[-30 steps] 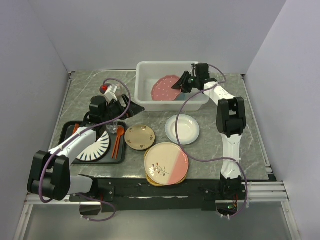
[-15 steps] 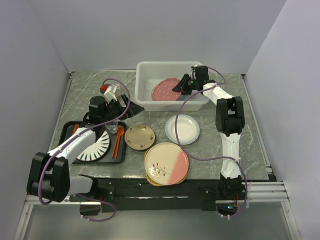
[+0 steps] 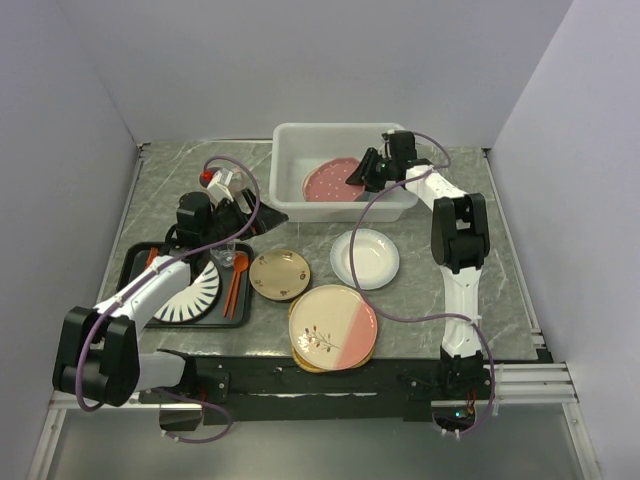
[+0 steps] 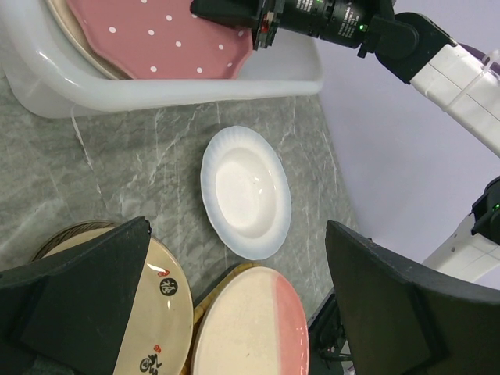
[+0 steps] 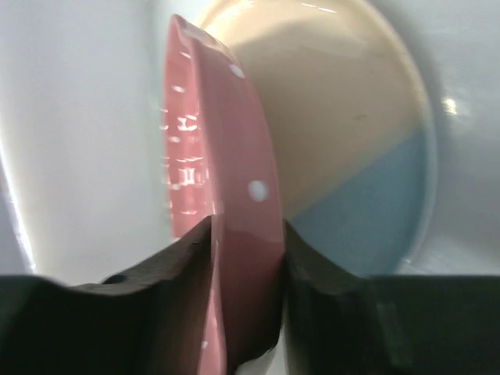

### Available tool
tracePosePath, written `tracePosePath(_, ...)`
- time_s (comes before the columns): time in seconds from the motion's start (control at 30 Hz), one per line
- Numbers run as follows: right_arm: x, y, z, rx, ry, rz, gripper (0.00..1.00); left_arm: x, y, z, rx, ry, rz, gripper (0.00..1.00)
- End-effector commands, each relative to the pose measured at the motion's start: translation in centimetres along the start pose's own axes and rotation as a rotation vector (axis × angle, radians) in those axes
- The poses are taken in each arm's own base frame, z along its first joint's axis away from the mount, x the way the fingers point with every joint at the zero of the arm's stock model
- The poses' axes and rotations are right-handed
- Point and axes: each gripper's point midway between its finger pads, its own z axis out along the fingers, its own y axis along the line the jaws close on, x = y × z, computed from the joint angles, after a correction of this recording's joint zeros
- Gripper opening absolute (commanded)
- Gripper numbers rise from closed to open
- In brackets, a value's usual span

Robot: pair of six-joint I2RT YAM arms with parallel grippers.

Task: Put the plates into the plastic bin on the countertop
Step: Place the plate in the plastic bin.

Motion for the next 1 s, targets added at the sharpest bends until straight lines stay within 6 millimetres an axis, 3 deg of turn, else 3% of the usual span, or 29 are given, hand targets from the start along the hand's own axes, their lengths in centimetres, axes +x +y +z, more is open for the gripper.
tracePosePath(0.0,-1.4,-0.3,-2.5,0.093,-0.047,-0.089,0.49,-1.4,-1.5,-0.5,0.04,-0.046,0.043,0.99)
tracePosePath(0.23,-1.2,-2.0,-3.3,0.2,-0.037,-0.118,0.61,-1.2,-1.5,-0.6,0.041,-0.045,0.04,0.99)
tracePosePath(0.5,-2.6,-2.9,-5.0,0.308,-0.101,-0.172,0.71,-1.2,-1.6,-0.8,0.041,-0.045,0.041,0.99)
tracePosePath(0.67,-3.8,-1.8,-6.1,0.341,-0.155,-0.223,0.78,-1.3,-1.7,-0.9,0.039,-0.049,0.048,0.99)
tracePosePath(0.97,-5.7,2.4,-9.1,0.286,-0.283,-0.273,0.87,-1.3,-1.8,-0.9,0.042,-0.044,0.05,0.99)
